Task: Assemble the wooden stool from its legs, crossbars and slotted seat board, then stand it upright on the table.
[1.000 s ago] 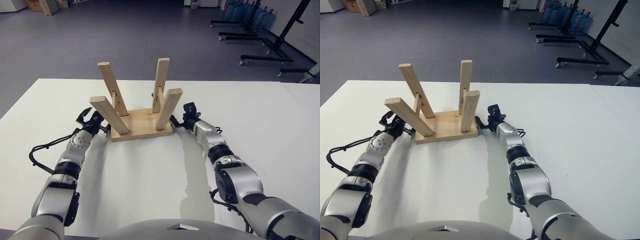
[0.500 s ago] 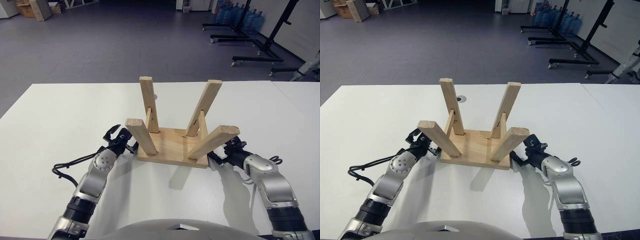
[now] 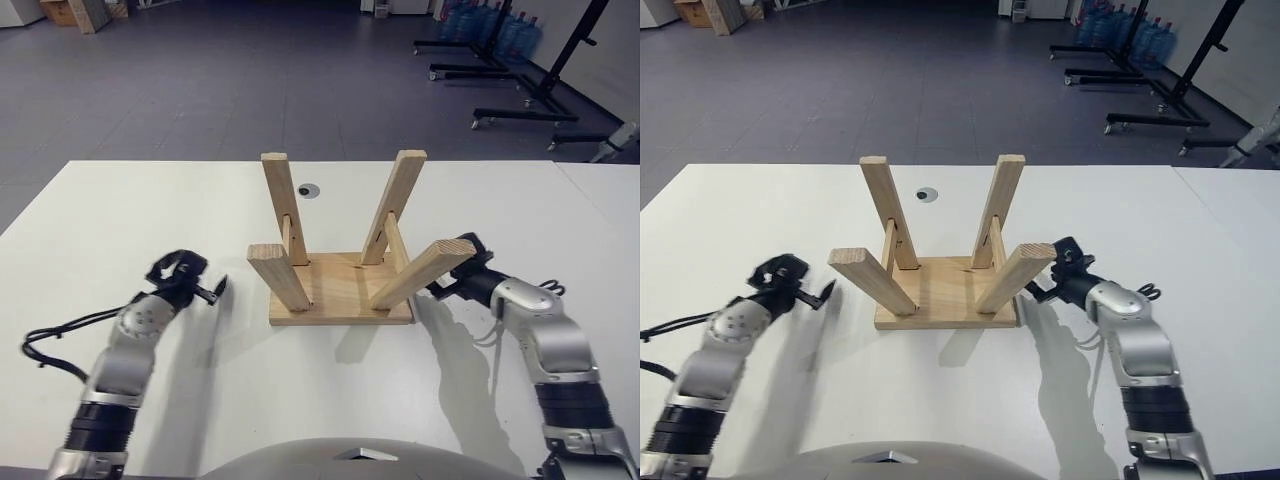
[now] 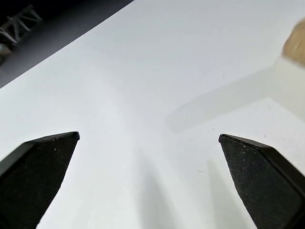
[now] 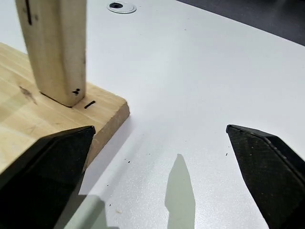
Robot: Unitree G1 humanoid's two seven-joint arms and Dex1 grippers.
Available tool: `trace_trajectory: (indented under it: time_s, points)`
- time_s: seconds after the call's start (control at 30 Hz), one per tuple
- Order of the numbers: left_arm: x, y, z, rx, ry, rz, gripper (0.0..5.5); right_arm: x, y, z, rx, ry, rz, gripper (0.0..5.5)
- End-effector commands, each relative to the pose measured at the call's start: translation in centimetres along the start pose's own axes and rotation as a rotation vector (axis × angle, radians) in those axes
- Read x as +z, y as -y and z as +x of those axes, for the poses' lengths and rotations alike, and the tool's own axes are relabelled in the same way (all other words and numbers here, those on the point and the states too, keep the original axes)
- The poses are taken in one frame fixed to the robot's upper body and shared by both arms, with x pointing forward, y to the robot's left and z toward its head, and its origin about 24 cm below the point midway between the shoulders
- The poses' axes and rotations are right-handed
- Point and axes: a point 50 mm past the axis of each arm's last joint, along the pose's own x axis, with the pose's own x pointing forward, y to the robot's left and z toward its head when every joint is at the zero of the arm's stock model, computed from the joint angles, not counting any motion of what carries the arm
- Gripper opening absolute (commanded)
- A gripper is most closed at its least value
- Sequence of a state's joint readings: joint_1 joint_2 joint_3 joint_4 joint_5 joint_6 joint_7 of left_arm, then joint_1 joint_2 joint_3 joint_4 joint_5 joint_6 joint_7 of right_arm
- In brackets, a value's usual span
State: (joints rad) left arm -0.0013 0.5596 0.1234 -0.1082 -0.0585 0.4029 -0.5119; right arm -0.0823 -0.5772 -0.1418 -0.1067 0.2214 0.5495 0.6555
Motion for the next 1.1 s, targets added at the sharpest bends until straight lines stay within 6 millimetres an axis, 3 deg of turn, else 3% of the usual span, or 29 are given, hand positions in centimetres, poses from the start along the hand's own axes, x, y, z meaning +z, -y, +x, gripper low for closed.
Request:
trace_trajectory:
  time_s: [0.03,0.07,0.13,0.2,0.27,0.43,0.6,0.67,0.73,1.1]
  points:
    - [5.1,-8.4,-6.7,-0.297,0.237,-0.107,5.39,1.6,5.5,-6.6,0.206,0.0,-0.027,5.09]
    - [6.1,-8.0,-8.0,-0.452,0.28,-0.107,5.39,1.6,5.9,-8.2,0.306,-0.011,-0.026,5.09]
    - [8.5,-5.1,-10.0,-0.762,0.356,-0.086,5.39,2.1,6.1,-10.5,0.459,-0.01,-0.019,5.09]
    - [10.0,-2.6,-11.0,-0.943,0.384,-0.067,5.39,3.3,5.3,-11.0,0.59,0.045,-0.011,5.09]
    - [10.7,-0.9,-11.0,-1.042,0.413,-0.077,5.39,4.6,3.0,-10.3,0.729,0.141,-0.009,5.09]
    - [10.2,1.0,-8.3,-1.065,0.395,-0.101,5.39,7.1,-2.0,-7.1,0.862,0.347,-0.023,5.09]
    - [9.2,1.9,-5.5,-1.019,0.374,-0.11,5.39,5.8,-3.6,-4.8,0.845,0.333,-0.006,5.09]
    - [9.6,2.5,-5.3,-1.036,0.403,-0.12,5.39,5.6,-3.9,-4.6,0.846,0.33,-0.006,5.09]
    - [9.7,3.4,-4.9,-1.051,0.414,-0.117,5.4,5.3,-4.1,-4.4,0.84,0.325,-0.007,4.73]
    - [10.2,5.1,-4.6,-1.082,0.443,-0.145,3.63,5.0,-2.5,-4.6,0.824,0.325,0.026,2.68]
